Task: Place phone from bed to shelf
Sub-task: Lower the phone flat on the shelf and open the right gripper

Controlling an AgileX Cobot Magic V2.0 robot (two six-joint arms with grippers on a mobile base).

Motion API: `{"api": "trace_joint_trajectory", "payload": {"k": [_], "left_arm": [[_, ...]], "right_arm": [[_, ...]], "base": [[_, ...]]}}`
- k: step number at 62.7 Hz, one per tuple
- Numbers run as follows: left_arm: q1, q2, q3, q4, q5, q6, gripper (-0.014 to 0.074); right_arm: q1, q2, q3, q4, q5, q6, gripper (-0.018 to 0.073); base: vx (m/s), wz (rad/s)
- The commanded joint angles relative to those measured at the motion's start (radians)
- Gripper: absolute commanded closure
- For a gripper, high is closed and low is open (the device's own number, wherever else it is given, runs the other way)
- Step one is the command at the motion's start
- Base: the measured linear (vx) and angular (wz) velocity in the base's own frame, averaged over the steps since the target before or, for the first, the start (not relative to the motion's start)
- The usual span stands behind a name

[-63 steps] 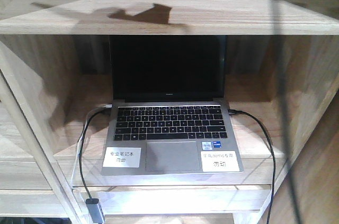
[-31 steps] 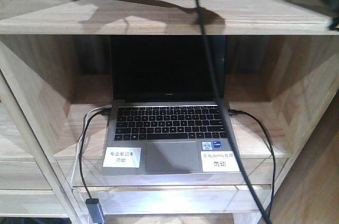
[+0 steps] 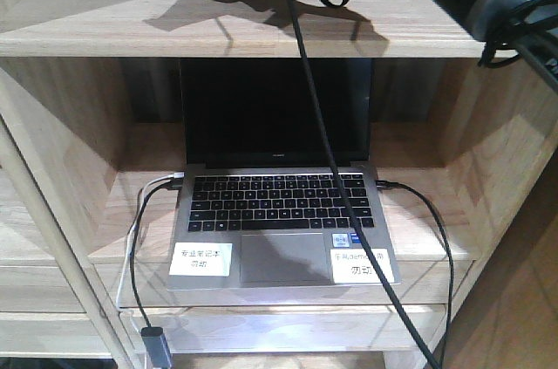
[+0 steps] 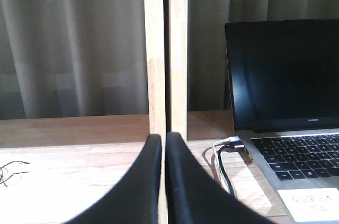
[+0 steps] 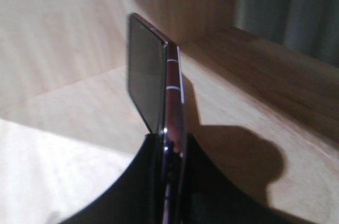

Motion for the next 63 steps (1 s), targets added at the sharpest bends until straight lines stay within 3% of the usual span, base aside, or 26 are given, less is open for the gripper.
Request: {"api": "trace_joint_trajectory", "payload": {"k": [1, 15, 26, 35, 41, 50, 63], "left_arm": [[-0.005, -0.006, -0.025, -0.011, -0.074, -0.009, 0.0595], [-0.005, -0.006, -0.025, -0.011, -0.074, -0.009, 0.0595], [-0.005, -0.006, -0.025, -0.011, -0.074, -0.009, 0.0595], [-0.005, -0.006, -0.025, -0.011, -0.074, -0.009, 0.0595], [-0.005, -0.006, -0.025, -0.011, -0.074, -0.009, 0.0595], [-0.005, -0.006, -0.025, -0.011, -0.074, -0.009, 0.0595], [-0.005, -0.006, -0.025, -0.011, -0.074, -0.009, 0.0595]], "right_arm": [[0.001, -0.041, -0.031, 0.029, -0.059, -0.001, 0.0561], [0.001, -0.029, -0.028, 0.029, -0.088, -0.001, 0.0539], [0.001, -0.029, -0.028, 0.024, -0.101, -0.001, 0.0429], [0.001, -0.029, -0.028, 0.023, -0.112, -0.009, 0.0239], [0.001, -0.029, -0.028, 0.023, -0.136, -0.007, 0.0040], [0.001, -0.029, -0.028, 0.023, -0.171, -0.007, -0.0163], [0.001, -0.038, -0.028, -0.013, -0.172, 0.003, -0.0150]], "base": [[0.00, 0.00], [0.00, 0.00], [0.00, 0.00], [0.00, 0.00], [0.00, 0.00], [0.00, 0.00], [0.00, 0.00]]}}
